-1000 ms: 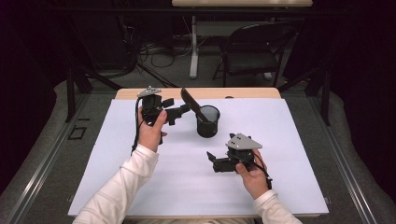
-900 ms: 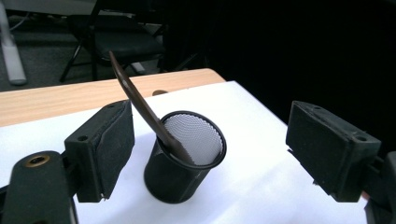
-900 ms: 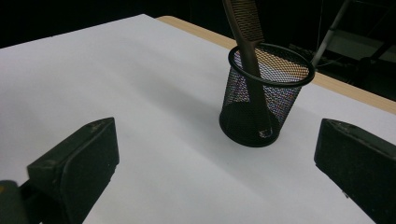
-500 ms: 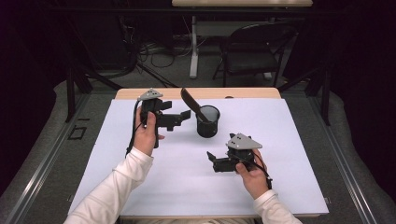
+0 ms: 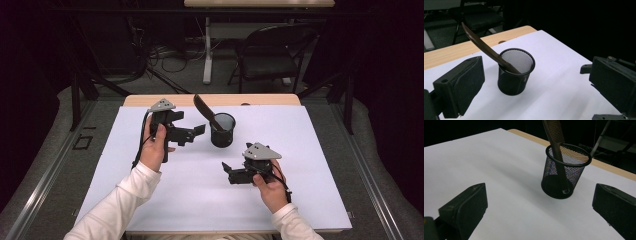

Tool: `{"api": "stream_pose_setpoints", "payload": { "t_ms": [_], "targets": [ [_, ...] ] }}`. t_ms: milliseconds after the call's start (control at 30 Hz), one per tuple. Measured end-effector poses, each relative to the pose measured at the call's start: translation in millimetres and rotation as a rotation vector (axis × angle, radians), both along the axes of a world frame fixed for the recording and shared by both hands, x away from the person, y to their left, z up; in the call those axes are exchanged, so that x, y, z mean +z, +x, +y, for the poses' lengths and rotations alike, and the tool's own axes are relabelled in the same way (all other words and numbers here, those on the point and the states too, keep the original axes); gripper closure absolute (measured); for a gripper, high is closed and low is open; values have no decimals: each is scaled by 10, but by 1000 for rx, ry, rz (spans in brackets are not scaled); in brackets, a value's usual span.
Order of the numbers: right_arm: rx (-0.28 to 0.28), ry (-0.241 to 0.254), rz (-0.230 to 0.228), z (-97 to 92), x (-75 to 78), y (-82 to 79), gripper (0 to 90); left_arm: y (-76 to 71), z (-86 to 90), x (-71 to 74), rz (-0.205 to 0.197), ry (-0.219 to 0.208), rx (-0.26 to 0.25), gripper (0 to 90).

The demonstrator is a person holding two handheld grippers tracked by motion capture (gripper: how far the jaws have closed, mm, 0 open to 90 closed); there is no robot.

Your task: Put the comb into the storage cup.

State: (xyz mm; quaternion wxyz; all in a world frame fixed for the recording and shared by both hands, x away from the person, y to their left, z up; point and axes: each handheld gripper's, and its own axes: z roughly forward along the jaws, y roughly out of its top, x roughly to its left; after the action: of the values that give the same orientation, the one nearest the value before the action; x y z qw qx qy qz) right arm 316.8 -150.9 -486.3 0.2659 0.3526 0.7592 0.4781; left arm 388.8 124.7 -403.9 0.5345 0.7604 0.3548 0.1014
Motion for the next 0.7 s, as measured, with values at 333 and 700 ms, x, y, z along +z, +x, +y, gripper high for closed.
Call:
{"api": "stream_pose_setpoints", "payload": {
  "t_ms": [333,700],
  "targets": [
    [-7,13,-6,-29,45,-4,0,-156,71,12,-23,30,-42,4],
    [-5,13,-8,-13,89,-6,3,-312,306,-6,-28,37,-21,5]
  ]
}}
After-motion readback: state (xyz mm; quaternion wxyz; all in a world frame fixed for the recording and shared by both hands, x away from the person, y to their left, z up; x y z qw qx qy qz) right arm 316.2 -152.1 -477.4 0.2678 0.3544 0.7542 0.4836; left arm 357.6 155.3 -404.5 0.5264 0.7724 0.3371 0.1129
